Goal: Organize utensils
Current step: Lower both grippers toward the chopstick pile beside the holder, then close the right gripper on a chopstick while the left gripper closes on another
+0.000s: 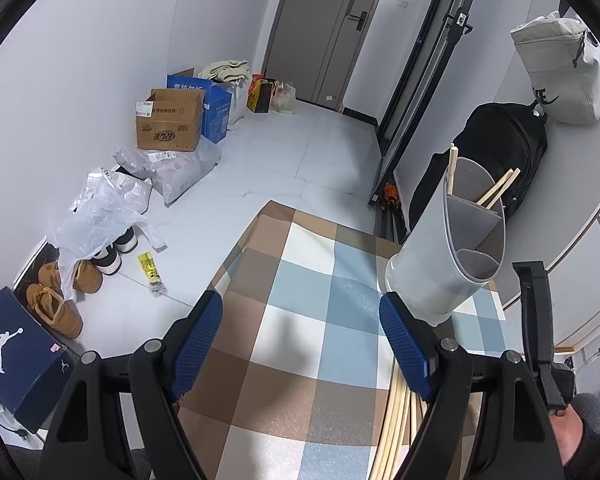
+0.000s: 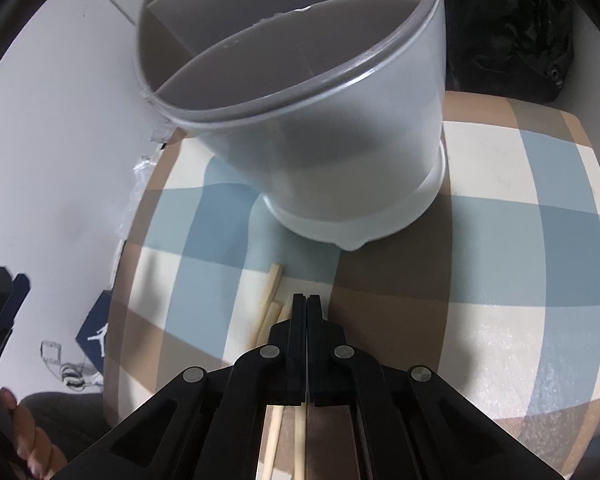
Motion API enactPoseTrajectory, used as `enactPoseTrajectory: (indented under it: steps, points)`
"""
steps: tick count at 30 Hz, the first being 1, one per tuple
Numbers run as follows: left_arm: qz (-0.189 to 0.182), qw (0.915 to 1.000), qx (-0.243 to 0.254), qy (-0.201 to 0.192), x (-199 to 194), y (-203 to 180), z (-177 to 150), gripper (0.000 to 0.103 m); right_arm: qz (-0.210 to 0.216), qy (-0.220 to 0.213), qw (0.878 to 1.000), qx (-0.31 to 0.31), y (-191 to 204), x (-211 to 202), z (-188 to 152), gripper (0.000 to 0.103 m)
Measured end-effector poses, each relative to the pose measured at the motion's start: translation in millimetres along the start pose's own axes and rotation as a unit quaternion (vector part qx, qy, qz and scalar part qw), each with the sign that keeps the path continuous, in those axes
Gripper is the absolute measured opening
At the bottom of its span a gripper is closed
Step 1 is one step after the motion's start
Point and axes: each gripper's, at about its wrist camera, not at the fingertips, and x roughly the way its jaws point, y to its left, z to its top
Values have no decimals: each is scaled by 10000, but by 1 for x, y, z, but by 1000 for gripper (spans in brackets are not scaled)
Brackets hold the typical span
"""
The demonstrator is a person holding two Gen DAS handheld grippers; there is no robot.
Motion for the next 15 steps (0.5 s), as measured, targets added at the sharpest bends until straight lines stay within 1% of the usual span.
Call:
enactPoseTrajectory:
  steps: [3,5,6,10,12,15]
  points:
    - [-19,10000,-8,24,0,-1,-1,77,-121,85,9991,-386,7,1,-7,3]
    - [-27,10000,6,16,0,-1,-1,77,-305,109,9974,-644,15,3,-11,3]
    - [-25,10000,14,14,1,-1,-1,77,-378,103,9963,-770,18,4,-12,7]
    - [-6,10000,54,23,1,-1,-1,77,-702,46,9912,-1122,30,8,-10,8]
    - [39,10000,76,17,1,-1,-2,77,-760,17,9894,-1237,31,8,-8,10]
    - [82,9999,85,18,1,0,-2,77,-922,-12,9858,-1402,34,9,-8,10]
